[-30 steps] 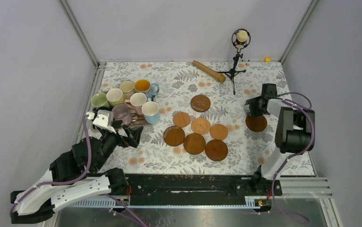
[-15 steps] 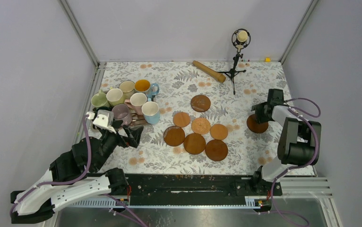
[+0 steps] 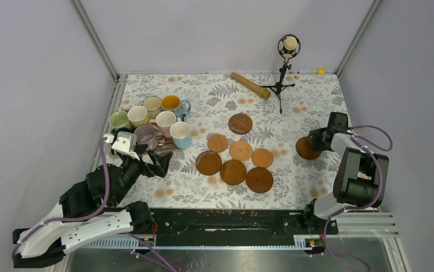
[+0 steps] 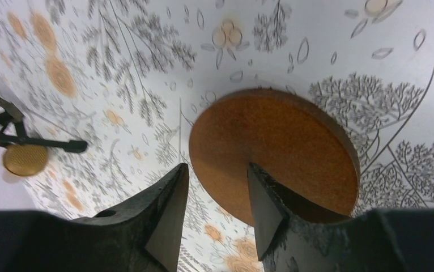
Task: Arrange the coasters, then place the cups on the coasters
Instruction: Move the coaster to the center of the board.
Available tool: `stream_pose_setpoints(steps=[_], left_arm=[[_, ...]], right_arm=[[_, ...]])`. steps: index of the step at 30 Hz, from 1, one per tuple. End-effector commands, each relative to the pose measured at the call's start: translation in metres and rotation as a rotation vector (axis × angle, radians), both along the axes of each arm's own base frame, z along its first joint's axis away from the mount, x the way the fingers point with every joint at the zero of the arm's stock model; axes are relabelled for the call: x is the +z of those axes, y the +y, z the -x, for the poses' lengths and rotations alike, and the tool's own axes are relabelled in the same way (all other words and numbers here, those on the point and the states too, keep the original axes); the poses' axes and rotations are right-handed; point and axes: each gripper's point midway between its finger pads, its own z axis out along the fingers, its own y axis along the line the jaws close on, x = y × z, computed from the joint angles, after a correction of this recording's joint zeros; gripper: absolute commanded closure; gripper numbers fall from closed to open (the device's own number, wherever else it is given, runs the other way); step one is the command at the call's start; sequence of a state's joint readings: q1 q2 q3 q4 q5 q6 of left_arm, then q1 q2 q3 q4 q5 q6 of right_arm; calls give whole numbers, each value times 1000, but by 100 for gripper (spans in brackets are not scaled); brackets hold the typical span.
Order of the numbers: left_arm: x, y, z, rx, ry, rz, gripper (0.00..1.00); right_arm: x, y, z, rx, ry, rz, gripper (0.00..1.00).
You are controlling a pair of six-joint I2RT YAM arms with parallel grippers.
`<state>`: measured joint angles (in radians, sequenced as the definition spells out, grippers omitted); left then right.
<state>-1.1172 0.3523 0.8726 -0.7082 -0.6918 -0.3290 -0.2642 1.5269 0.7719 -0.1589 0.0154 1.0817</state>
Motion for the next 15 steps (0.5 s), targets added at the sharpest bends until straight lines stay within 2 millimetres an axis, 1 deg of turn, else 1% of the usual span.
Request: stream_pose_setpoints(steps=[1, 2, 4, 9, 11, 15], left_arm=[[6, -2, -1, -3, -23, 28, 1], [6, -2, -2, -1, -23, 27, 2], [6, -2, -2, 3, -23, 25, 1], [5, -3, -3, 6, -22, 14, 1], [5, -4, -4, 5, -21, 12, 1], [4, -5, -4, 6, -19, 4, 1]], right_arm=[[23, -32, -29, -92, -87, 27, 50], [23, -36, -31, -104, -87, 26, 50], [16, -42, -28, -129, -74, 27, 50], [-5, -45, -28, -152, -76, 10, 50], [-6, -45, -30, -115, -64, 17, 50], [-6, -46, -24, -107, -25, 26, 50]])
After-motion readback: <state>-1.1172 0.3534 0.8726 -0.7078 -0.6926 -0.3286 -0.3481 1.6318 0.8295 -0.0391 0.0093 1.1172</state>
